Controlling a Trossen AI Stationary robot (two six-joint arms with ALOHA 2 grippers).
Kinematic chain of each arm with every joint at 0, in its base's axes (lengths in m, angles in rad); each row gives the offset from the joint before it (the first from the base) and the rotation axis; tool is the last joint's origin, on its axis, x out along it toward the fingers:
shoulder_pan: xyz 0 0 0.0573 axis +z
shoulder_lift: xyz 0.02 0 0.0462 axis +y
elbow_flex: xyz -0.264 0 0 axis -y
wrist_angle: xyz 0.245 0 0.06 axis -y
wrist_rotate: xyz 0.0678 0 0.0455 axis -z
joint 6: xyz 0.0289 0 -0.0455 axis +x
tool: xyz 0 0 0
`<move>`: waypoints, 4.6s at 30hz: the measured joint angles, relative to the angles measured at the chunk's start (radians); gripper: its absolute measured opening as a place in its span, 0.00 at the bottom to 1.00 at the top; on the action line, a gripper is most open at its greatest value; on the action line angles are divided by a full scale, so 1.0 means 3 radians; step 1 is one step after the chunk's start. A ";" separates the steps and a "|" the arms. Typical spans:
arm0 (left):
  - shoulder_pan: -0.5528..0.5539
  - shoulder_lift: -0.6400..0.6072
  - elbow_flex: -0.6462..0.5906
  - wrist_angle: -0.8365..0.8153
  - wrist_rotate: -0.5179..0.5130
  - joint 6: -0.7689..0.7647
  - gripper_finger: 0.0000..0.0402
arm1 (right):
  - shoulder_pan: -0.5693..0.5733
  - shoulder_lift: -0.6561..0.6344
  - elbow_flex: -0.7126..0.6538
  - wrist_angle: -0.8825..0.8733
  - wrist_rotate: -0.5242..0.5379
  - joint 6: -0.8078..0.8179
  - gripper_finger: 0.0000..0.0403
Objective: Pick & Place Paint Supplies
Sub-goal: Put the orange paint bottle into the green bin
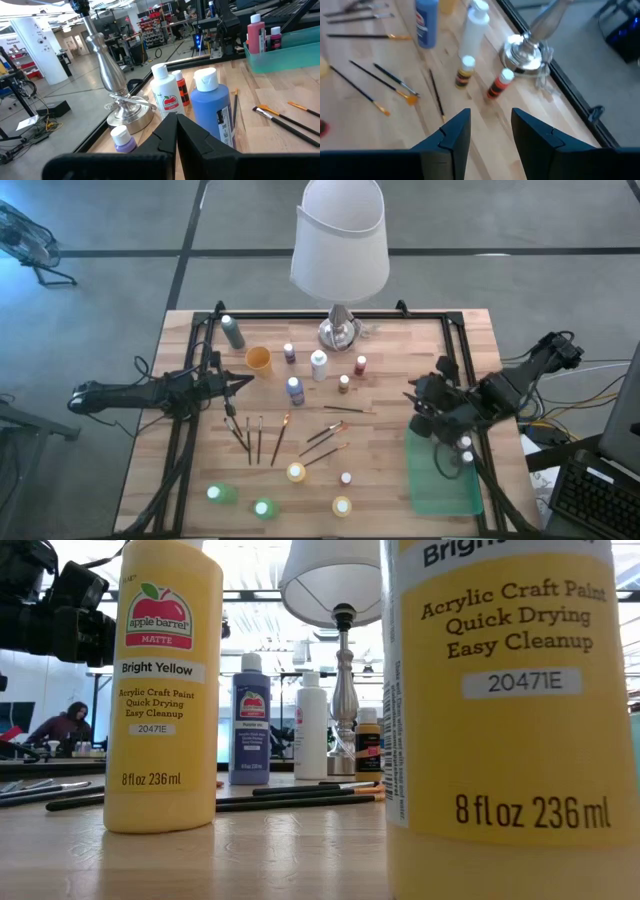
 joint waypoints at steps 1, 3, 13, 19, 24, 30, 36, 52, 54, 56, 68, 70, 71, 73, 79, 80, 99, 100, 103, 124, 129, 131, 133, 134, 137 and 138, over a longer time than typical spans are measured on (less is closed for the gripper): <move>0.0000 -0.0001 0.0000 -0.0001 -0.0001 0.0000 0.03 | -0.0094 0.0000 -0.0002 0.0023 -0.0072 -0.0051 0.35; 0.0000 0.0000 0.0000 0.0000 0.0000 -0.0001 0.03 | -0.0282 0.0000 -0.0015 0.0157 -0.0222 -0.0224 0.35; 0.0000 0.0000 0.0000 -0.0001 0.0000 0.0000 0.03 | -0.1081 0.0005 -0.0079 0.1147 -0.1035 -0.1430 0.35; 0.0000 -0.0001 -0.0001 -0.0001 -0.0001 0.0000 0.03 | -0.1545 0.0005 -0.0178 0.1224 -0.1288 -0.1580 0.35; -0.0003 0.0000 0.0000 0.0000 -0.0001 -0.0001 0.03 | -0.1882 0.0005 -0.0401 0.1523 -0.1615 -0.1737 0.38; -0.0003 0.0000 -0.0001 0.0000 0.0000 -0.0001 0.03 | -0.2226 0.0005 -0.0812 0.2097 -0.1899 -0.1996 0.44; -0.0003 -0.0001 0.0000 -0.0001 0.0000 0.0000 0.03 | -0.2441 0.0004 -0.1254 0.2765 -0.1921 -0.2155 0.48; 0.0000 -0.0001 0.0000 -0.0001 -0.0001 -0.0001 0.03 | -0.2832 0.0192 -0.1537 0.3362 -0.2392 -0.1957 0.45; 0.0000 -0.0001 -0.0001 -0.0001 -0.0001 -0.0001 0.03 | -0.2832 0.0296 -0.1480 0.3354 -0.2432 -0.1955 0.46; 0.0000 0.0000 0.0000 -0.0001 0.0000 0.0000 0.03 | -0.2832 0.0429 -0.1400 0.3322 -0.2441 -0.1960 0.47; 0.0000 -0.0001 0.0000 -0.0001 0.0000 0.0000 0.03 | -0.2829 0.1141 -0.0633 0.2644 -0.2430 -0.1983 0.49; 0.0000 -0.0001 0.0000 0.0000 0.0000 0.0000 0.03 | -0.2829 0.1243 -0.0505 0.2486 -0.2427 -0.1982 0.48; 0.0000 -0.0001 0.0000 -0.0001 0.0000 0.0000 0.03 | -0.2830 0.1297 -0.0433 0.2403 -0.2422 -0.1975 0.48; 0.0000 -0.0001 0.0000 -0.0001 -0.0001 0.0000 0.03 | -0.2830 0.1405 -0.0307 0.2229 -0.2406 -0.1957 0.47; 0.0000 0.0000 0.0000 -0.0001 -0.0001 -0.0001 0.03 | -0.2853 0.1633 -0.0083 0.1932 -0.2379 -0.1966 0.45; 0.0000 -0.0001 -0.0001 -0.0001 -0.0001 0.0000 0.03 | -0.2857 0.1651 -0.0068 0.1899 -0.2344 -0.1970 0.45; -0.0003 -0.0001 0.0000 -0.0001 0.0000 -0.0001 0.03 | -0.2904 0.1644 -0.0139 0.1858 -0.2227 -0.1959 0.49; -0.0003 -0.0001 0.0000 0.0000 0.0000 0.0000 0.03 | -0.2904 0.1644 -0.0141 0.1859 -0.2226 -0.1958 0.48; -0.0003 -0.0001 0.0000 -0.0001 0.0000 0.0000 0.03 | -0.2904 0.1651 -0.0148 0.1860 -0.2222 -0.1948 0.46; 0.0000 -0.0001 0.0000 -0.0001 -0.0001 0.0000 0.03 | -0.2902 0.1663 -0.0230 0.1909 -0.2229 -0.1948 0.43; 0.0000 -0.0001 0.0000 -0.0001 0.0000 -0.0001 0.03 | -0.2901 0.1663 -0.0286 0.1925 -0.2230 -0.1963 0.37; 0.0000 -0.0001 0.0000 0.0000 -0.0001 -0.0001 0.03 | -0.2901 0.1663 -0.0310 0.1963 -0.2231 -0.1974 0.33; 0.0000 -0.0001 0.0000 -0.0001 -0.0001 -0.0001 0.03 | -0.2901 0.1662 -0.0317 0.1974 -0.2232 -0.1987 0.30; 0.0000 -0.0001 0.0000 -0.0001 -0.0001 0.0000 0.03 | -0.2901 0.1662 -0.0318 0.1975 -0.2234 -0.1998 0.28; 0.0000 -0.0001 0.0000 -0.0001 -0.0001 0.0000 0.03 | -0.2901 0.1657 -0.0319 0.1974 -0.2234 -0.2026 0.28; 0.0000 -0.0001 0.0000 0.0000 0.0000 -0.0001 0.03 | -0.2901 0.1654 -0.0319 0.1973 -0.2234 -0.2044 0.28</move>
